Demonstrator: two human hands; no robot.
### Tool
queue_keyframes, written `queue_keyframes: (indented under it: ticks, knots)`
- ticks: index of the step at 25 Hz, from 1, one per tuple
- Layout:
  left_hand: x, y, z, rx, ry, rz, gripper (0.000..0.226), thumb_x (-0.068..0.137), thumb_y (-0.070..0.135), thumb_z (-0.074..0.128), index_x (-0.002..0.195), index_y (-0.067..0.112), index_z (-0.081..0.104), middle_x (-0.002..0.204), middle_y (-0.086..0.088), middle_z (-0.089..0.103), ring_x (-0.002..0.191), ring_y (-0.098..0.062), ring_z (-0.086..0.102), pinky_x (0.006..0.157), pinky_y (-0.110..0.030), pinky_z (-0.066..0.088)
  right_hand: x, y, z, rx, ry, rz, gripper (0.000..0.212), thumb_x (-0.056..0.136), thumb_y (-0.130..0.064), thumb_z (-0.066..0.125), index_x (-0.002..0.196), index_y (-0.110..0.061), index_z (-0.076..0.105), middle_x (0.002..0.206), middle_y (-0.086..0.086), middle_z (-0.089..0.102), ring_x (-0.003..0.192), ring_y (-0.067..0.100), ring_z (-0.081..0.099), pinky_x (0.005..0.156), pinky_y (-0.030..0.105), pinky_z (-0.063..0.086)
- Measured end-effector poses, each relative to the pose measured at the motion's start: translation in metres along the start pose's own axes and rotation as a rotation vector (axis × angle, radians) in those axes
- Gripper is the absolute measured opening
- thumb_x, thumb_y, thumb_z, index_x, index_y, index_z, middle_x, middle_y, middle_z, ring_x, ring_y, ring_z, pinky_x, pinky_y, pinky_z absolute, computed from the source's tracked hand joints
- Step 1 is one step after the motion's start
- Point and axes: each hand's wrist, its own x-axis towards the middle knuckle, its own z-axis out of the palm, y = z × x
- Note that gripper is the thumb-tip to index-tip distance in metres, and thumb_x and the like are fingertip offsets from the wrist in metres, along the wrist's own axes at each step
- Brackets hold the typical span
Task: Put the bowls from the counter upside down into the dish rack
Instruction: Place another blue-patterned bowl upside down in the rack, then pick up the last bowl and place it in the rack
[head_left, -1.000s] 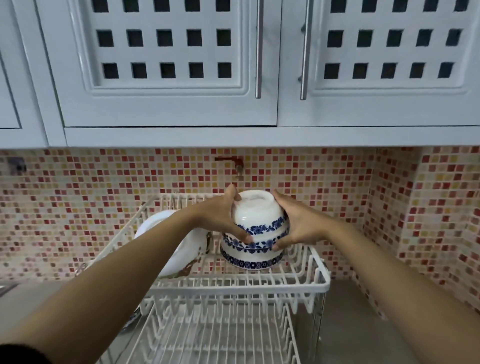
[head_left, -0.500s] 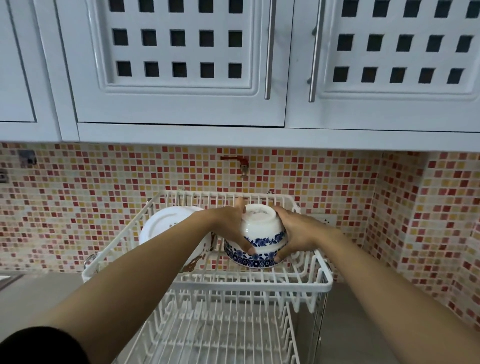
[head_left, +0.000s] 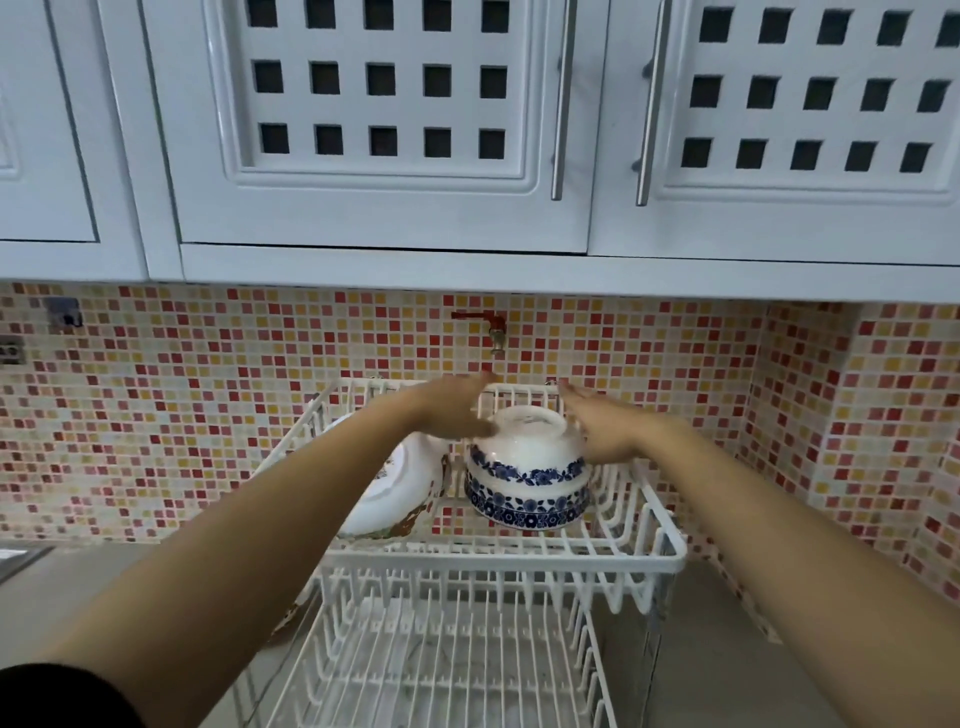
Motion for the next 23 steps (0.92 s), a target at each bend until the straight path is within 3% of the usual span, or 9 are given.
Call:
queue_keyframes:
  ticks: [2, 4, 7, 10, 13, 16, 21, 23]
  knots:
    - [-0.015, -0.020, -0.020, 0.016, 0.156, -0.012, 0.060, 0.097, 0.035, 0.045, 0.147, 0.009, 0.025, 0.150, -0.011, 0.040, 0.134, -0.029, 0.044, 0.111, -0.040, 0.033, 0.007, -0.026, -0.014, 0.026, 0.074, -0.065, 0.089, 0.081, 0.004, 0.049, 0.150, -0.016, -0.004, 0.160, 0.005, 0.000, 0.143, 0.024, 0.022, 0.110, 0.033, 0.036]
    - [-0.033, -0.049, -0.037, -0.001, 0.252, -0.076, 0.050, 0.100, 0.035, 0.036, 0.141, 0.007, 0.037, 0.140, -0.014, 0.052, 0.128, -0.031, 0.050, 0.108, -0.042, 0.038, 0.020, -0.068, -0.024, 0.068, 0.098, -0.144, 0.083, 0.083, 0.004, 0.047, 0.150, -0.013, 0.002, 0.160, 0.008, 0.007, 0.142, 0.025, 0.025, 0.111, 0.034, 0.033]
    - [-0.070, -0.103, -0.053, -0.061, 0.309, -0.209, 0.051, 0.102, 0.035, 0.028, 0.142, 0.006, 0.038, 0.145, -0.015, 0.046, 0.132, -0.032, 0.045, 0.111, -0.042, 0.033, 0.047, -0.141, -0.026, 0.147, 0.110, -0.227, 0.068, 0.090, -0.006, 0.046, 0.149, -0.013, 0.015, 0.157, 0.011, 0.020, 0.142, 0.027, 0.025, 0.116, 0.040, 0.026]
    - [-0.117, -0.171, -0.062, -0.117, 0.339, -0.372, 0.050, 0.102, 0.033, 0.026, 0.136, 0.002, 0.045, 0.142, -0.019, 0.047, 0.131, -0.033, 0.044, 0.109, -0.041, 0.033, 0.074, -0.231, -0.015, 0.222, 0.141, -0.323, 0.043, 0.098, -0.023, 0.041, 0.138, -0.008, 0.037, 0.142, 0.014, 0.044, 0.127, 0.028, 0.046, 0.103, 0.038, 0.040]
    - [-0.162, -0.235, -0.063, -0.145, 0.343, -0.515, 0.047, 0.103, 0.027, 0.026, 0.130, -0.003, 0.049, 0.138, -0.021, 0.050, 0.125, -0.033, 0.048, 0.105, -0.037, 0.034, 0.100, -0.313, 0.004, 0.233, 0.165, -0.365, 0.046, 0.100, -0.032, 0.033, 0.138, -0.007, 0.040, 0.145, 0.016, 0.041, 0.128, 0.032, 0.045, 0.104, 0.038, 0.038]
    - [-0.197, -0.288, -0.056, -0.175, 0.342, -0.630, 0.045, 0.103, 0.024, 0.025, 0.123, -0.006, 0.053, 0.133, -0.025, 0.053, 0.117, -0.034, 0.051, 0.100, -0.038, 0.037, 0.133, -0.381, 0.035, 0.277, 0.126, -0.302, 0.050, 0.100, -0.035, 0.030, 0.141, -0.006, 0.036, 0.148, 0.016, 0.037, 0.130, 0.033, 0.043, 0.104, 0.037, 0.037]
    - [-0.208, -0.374, -0.004, -0.186, 0.254, -0.706, 0.050, 0.101, 0.034, 0.023, 0.127, 0.001, 0.051, 0.133, -0.017, 0.055, 0.122, -0.035, 0.051, 0.104, -0.043, 0.039, 0.174, -0.443, 0.104, 0.539, 0.130, 0.033, 0.056, 0.099, -0.035, 0.032, 0.147, -0.009, 0.021, 0.153, 0.014, 0.028, 0.135, 0.033, 0.037, 0.107, 0.041, 0.036]
    - [-0.205, -0.399, 0.029, -0.189, 0.181, -0.713, 0.046, 0.101, 0.028, 0.023, 0.113, -0.004, 0.053, 0.114, -0.018, 0.058, 0.114, -0.036, 0.054, 0.093, -0.041, 0.042, 0.183, -0.451, 0.144, 0.644, 0.141, 0.187, 0.058, 0.098, -0.038, 0.035, 0.145, -0.006, 0.023, 0.148, 0.015, 0.034, 0.129, 0.033, 0.043, 0.103, 0.043, 0.043]
